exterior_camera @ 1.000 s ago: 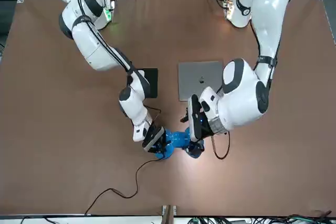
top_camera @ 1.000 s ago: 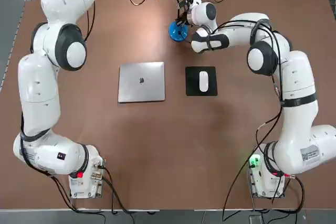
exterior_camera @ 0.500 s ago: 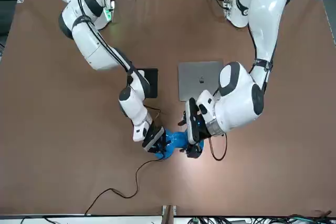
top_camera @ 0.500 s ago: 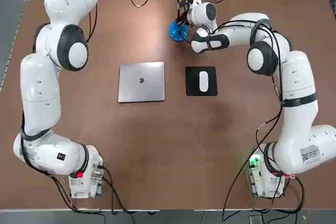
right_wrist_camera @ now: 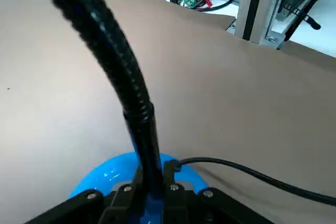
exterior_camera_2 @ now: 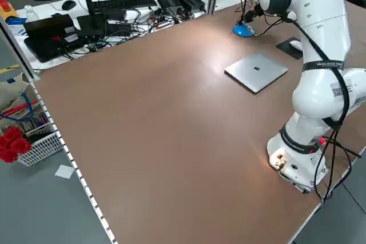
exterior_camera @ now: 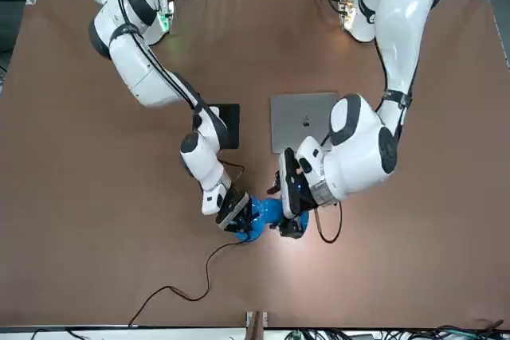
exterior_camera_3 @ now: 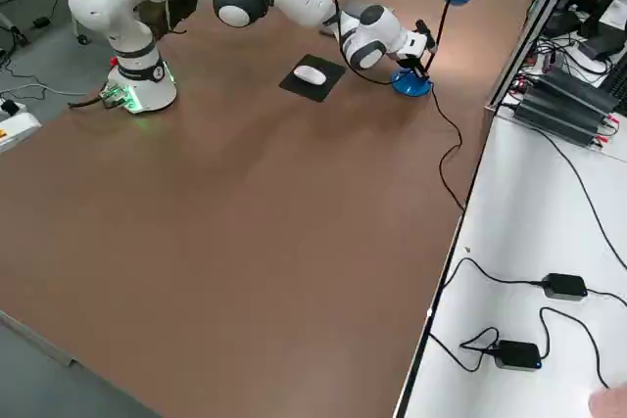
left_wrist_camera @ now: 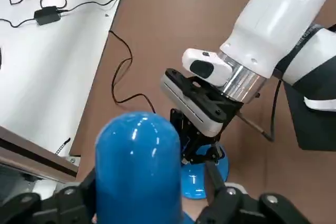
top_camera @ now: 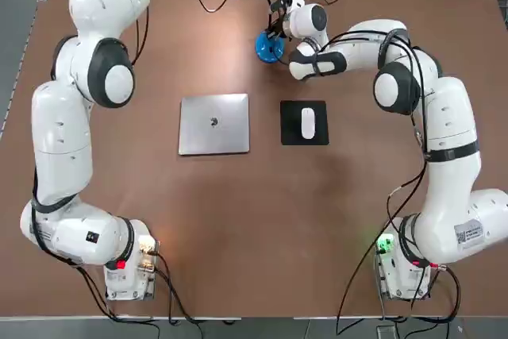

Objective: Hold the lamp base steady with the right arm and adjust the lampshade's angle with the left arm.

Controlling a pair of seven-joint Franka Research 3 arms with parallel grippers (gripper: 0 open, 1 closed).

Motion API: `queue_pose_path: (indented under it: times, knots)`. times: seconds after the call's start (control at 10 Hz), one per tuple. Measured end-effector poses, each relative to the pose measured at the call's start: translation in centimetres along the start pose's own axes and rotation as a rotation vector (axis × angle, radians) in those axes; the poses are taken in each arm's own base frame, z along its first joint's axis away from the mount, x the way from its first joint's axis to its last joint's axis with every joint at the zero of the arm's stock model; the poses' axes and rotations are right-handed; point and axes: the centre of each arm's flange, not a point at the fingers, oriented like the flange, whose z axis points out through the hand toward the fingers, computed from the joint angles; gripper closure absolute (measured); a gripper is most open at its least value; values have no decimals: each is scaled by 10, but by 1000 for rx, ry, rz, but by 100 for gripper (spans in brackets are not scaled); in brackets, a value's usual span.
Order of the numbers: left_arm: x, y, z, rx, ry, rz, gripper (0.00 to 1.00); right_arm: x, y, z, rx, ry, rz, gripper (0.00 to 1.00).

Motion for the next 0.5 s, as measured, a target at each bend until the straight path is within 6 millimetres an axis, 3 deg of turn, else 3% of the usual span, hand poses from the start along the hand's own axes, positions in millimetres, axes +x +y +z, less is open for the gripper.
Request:
queue_pose_path:
  times: [0.5]
  knots:
    - [2, -2, -3, 8, 3, 2, 34, 0, 0, 0, 0, 1, 0, 85]
